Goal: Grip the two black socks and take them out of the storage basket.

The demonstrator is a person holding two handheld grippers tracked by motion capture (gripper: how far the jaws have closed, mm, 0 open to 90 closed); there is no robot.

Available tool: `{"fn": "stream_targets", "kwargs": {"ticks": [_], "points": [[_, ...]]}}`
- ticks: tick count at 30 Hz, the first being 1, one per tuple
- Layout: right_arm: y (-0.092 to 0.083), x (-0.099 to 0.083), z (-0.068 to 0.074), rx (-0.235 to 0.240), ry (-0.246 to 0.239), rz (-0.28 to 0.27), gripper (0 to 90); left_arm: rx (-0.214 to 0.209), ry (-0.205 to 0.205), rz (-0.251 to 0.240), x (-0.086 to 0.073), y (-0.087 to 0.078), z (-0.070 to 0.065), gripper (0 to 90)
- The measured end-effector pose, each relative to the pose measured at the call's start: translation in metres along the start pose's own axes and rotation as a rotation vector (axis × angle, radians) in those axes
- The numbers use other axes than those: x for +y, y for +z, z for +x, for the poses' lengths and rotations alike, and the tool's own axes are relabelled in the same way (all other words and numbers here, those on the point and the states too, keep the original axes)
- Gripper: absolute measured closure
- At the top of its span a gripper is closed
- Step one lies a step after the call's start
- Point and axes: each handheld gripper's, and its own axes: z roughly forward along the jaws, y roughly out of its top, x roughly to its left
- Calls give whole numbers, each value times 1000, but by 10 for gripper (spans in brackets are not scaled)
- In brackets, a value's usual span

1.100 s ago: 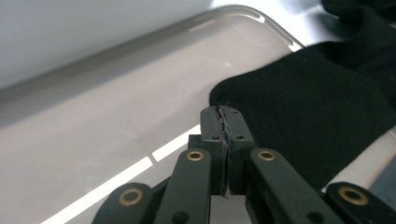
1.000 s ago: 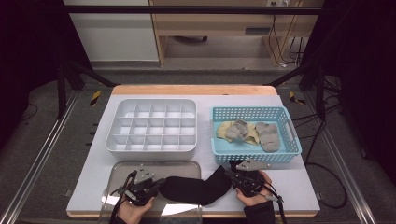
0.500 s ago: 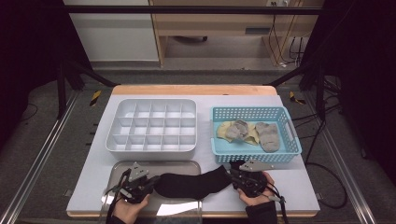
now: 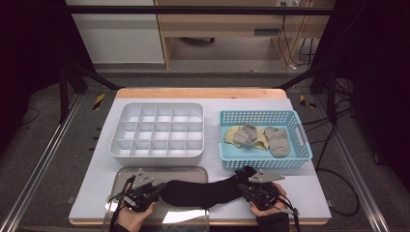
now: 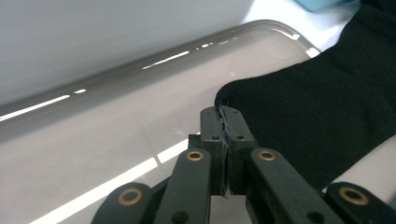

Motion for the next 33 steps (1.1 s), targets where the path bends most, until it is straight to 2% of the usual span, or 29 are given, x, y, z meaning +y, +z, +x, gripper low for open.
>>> {"fn": "stream_targets", "kwargs": {"ticks": [3, 6, 8, 11, 13, 14, 15, 16, 18, 22, 26, 28, 29, 31, 33], "points": [[-11, -7, -4, -6, 19, 6, 887, -23, 25, 13, 0, 4, -8, 881], [-8, -13, -7, -18, 25, 38, 878, -22, 49, 32, -2, 8, -15, 879], [-7, -12, -7, -16, 15, 36, 861, -24, 56, 36, -2, 8, -15, 876], [-14, -9, -6, -1, 8, -14, 825, -22, 52, 18, -2, 6, -13, 829], [-22, -5, -8, -16, 2, -66, 792, -18, 41, -1, -1, 3, -12, 788], [-26, -3, -9, -28, 9, -94, 782, -17, 38, -16, 0, 1, -12, 769], [-34, 1, -15, -62, 23, -142, 750, -13, 34, -25, 1, 0, -11, 742], [-34, 1, -15, -62, 23, -142, 750, -8, 32, -37, 1, -2, -11, 742], [-37, 4, -20, -96, 37, -164, 712, -3, 29, -57, 3, -4, -11, 716], [-29, 9, -31, -137, 45, -149, 685, 3, 29, -70, 4, -6, -11, 695], [-15, 11, -34, -166, 44, -114, 669, -1, 28, -70, 4, -5, -12, 689], [-10, 11, -35, -186, 33, -95, 710, -2, 34, -68, 4, -4, -13, 689], [-10, 10, -36, -186, 33, -87, 759, -3, 33, -66, 4, -3, -14, 689], [-12, 8, -38, -187, 45, -79, 832, -6, 35, -69, 5, -3, -15, 690], [-18, 7, -40, -192, 55, -77, 852, -5, 35, -72, 5, -4, -15, 691]]}}
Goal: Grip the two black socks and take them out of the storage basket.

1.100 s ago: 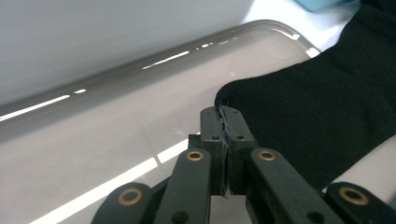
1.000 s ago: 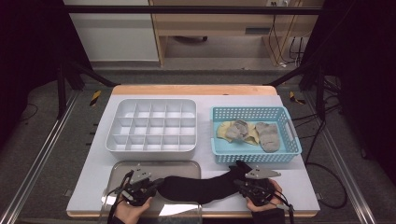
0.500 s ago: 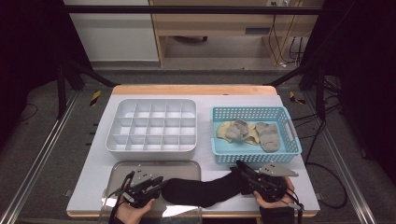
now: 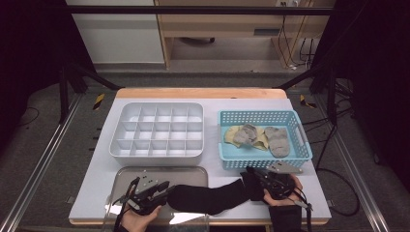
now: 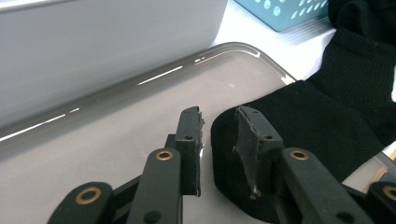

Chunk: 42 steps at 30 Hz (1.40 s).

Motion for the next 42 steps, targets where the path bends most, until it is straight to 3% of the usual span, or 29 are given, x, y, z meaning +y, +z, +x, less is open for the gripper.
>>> {"fn": "stream_targets", "kwargs": {"ticks": [6, 12, 18, 22, 25, 29, 35, 38, 42], "points": [[-19, -3, -12, -25, 38, -10, 859, 7, 0, 5, -1, 0, 2, 698], [-32, -12, -28, -97, 89, -23, 858, 12, -4, 8, -2, 0, 3, 701], [-35, -20, -41, -183, 159, -2, 857, 12, -5, 9, -3, 1, 3, 704], [-26, -24, -47, -171, 156, -13, 830, 8, -2, 11, -3, 2, 3, 705], [-23, -25, -48, -135, 150, -18, 787, 4, -2, 11, -3, 2, 3, 705], [-33, -17, -38, -112, 95, -77, 760, 3, 0, 8, -3, 2, 3, 705], [-36, -3, -6, -28, -5, -114, 720, 0, -4, 1, -2, 1, 2, 705], [-31, 0, 10, 9, -41, -95, 701, 0, -3, -2, -2, 0, 2, 706], [-16, -4, 18, -3, -52, -40, 644, 1, -2, -4, -2, -1, 2, 705]]}}
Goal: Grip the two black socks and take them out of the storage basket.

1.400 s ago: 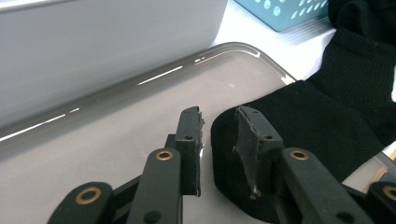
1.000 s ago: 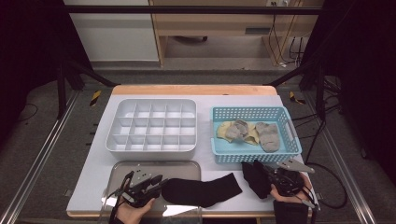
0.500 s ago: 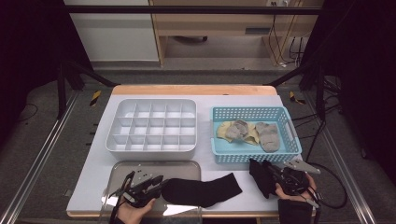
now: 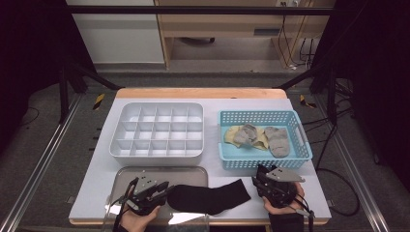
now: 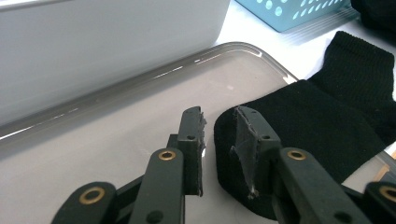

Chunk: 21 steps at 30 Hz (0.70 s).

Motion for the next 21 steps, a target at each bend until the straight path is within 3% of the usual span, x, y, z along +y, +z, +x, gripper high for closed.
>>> {"fn": "stream_targets", "kwargs": {"ticks": [5, 7, 9, 13, 17, 21], "points": [[19, -10, 1, -64, 4, 67, 588, 0, 2, 3, 0, 0, -1, 706], [25, -15, 0, -80, 7, 100, 603, 0, 3, 3, 0, 0, -1, 706], [29, -19, -3, -103, 1, 117, 650, 0, 2, 3, 0, 0, 0, 706], [27, -19, -6, -134, -3, 124, 854, 0, 3, 5, 0, 1, -1, 706], [22, -19, -13, -127, 18, 126, 897, 0, 3, 4, 0, 1, 0, 707], [8, -13, -15, -48, 64, 60, 898, 0, -1, 0, 0, 0, 0, 707]]}}
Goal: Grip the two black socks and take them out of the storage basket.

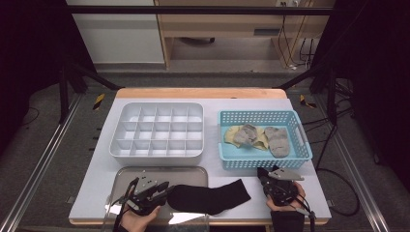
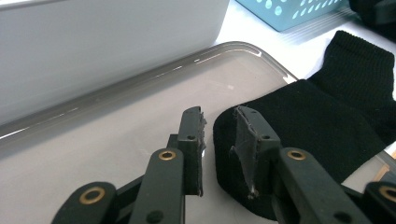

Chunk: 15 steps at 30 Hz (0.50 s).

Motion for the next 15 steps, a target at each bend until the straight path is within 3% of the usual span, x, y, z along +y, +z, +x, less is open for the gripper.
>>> {"fn": "stream_targets", "kwargs": {"ticks": [3, 6, 11, 13, 15], "points": [[-16, 8, 3, 76, 12, -68, 897, -1, 1, -7, 0, -1, 0, 708], [-30, 17, 12, 190, 34, -120, 897, -4, 1, -15, 1, -2, -1, 709], [-31, 25, 32, 366, 42, -134, 896, -10, 6, -19, 1, -2, -2, 709], [-23, 26, 36, 401, 50, -113, 896, -12, 7, -18, 1, -2, -3, 708], [-13, 26, 37, 385, 45, -92, 895, -14, 10, -17, 1, -2, -3, 708]]}}
